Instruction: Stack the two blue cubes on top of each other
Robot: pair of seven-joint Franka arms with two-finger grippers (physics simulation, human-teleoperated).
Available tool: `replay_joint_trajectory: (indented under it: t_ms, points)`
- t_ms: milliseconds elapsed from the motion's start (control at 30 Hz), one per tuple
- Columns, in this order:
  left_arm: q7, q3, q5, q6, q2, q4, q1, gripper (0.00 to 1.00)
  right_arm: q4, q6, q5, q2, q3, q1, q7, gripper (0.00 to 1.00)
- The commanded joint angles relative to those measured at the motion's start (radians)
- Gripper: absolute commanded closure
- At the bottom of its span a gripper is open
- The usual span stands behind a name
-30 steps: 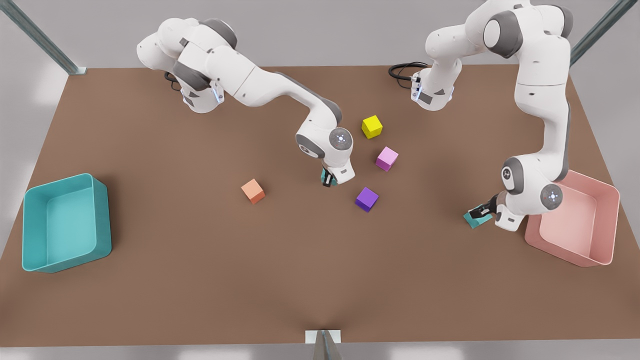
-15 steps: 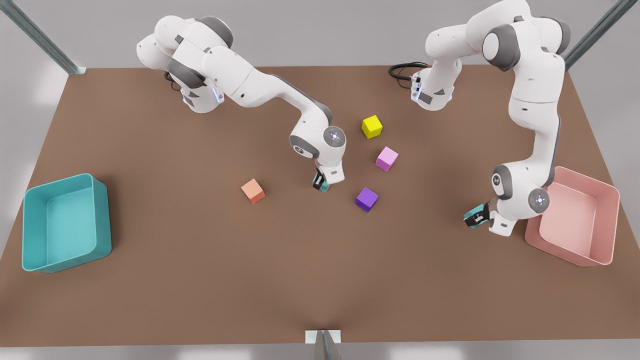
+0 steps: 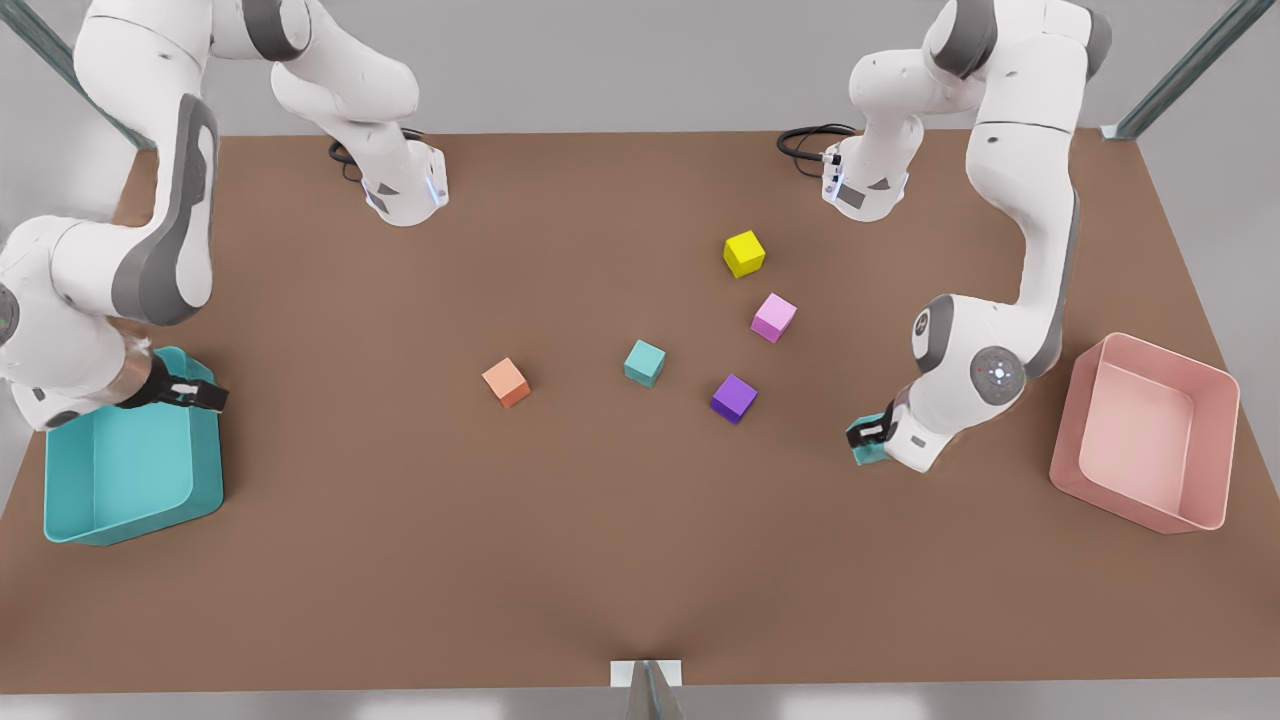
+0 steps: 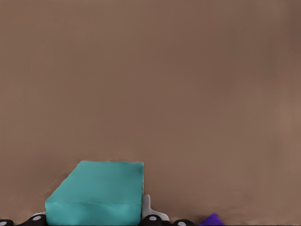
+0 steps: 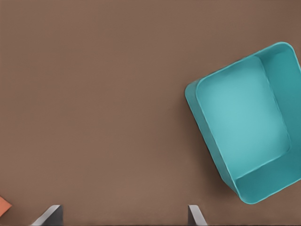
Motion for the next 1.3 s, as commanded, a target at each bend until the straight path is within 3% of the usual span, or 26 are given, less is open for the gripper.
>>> replay_joint_trajectory:
  t_ms: [0, 67, 100, 133, 167, 400, 500, 633, 1267]
  points:
    - [-0.334, -0.038, 0.004, -0.155, -0.006, 0.016, -0.097, 0.39, -0.064, 0.099, 0.057, 0.049, -0.004, 0.018, 0.127, 0.00]
    - [-0.411, -0.038, 0.047, -0.146, 0.003, 0.017, -0.234, 0.39, -0.279, 0.316, 0.054, 0.018, -0.003, -0.011, -0.127, 0.00]
    - [-0.408, -0.040, 0.050, -0.141, 0.008, 0.027, -0.270, 0.39, -0.381, 0.386, 0.054, 0.004, 0.012, 0.001, -0.090, 0.00]
    - [-0.413, -0.041, 0.066, -0.138, 0.017, 0.028, -0.322, 0.39, -0.547, 0.587, 0.054, -0.011, 0.023, 0.001, -0.079, 0.00]
    - [-0.435, -0.041, 0.066, -0.140, 0.014, 0.028, -0.361, 0.39, -0.578, 0.630, 0.054, -0.004, 0.023, 0.001, -0.079, 0.00]
    - [-0.521, -0.041, 0.083, -0.081, 0.141, 0.166, -0.516, 0.39, -0.564, 0.627, 0.049, -0.039, 0.026, 0.011, -0.094, 0.00]
    - [-0.555, -0.041, 0.095, -0.071, 0.154, 0.166, -0.537, 0.39, -0.515, 0.436, 0.051, -0.211, 0.029, -0.003, -0.084, 0.00]
    - [-0.555, -0.041, 0.093, 0.009, 0.186, 0.168, -0.550, 0.39, -0.388, 0.248, 0.049, -0.217, 0.029, 0.004, -0.082, 0.00]
    - [-0.561, -0.029, 0.127, 0.043, 0.232, 0.151, -0.580, 0.39, -0.385, 0.247, 0.016, -0.223, 0.032, 0.004, -0.096, 0.00]
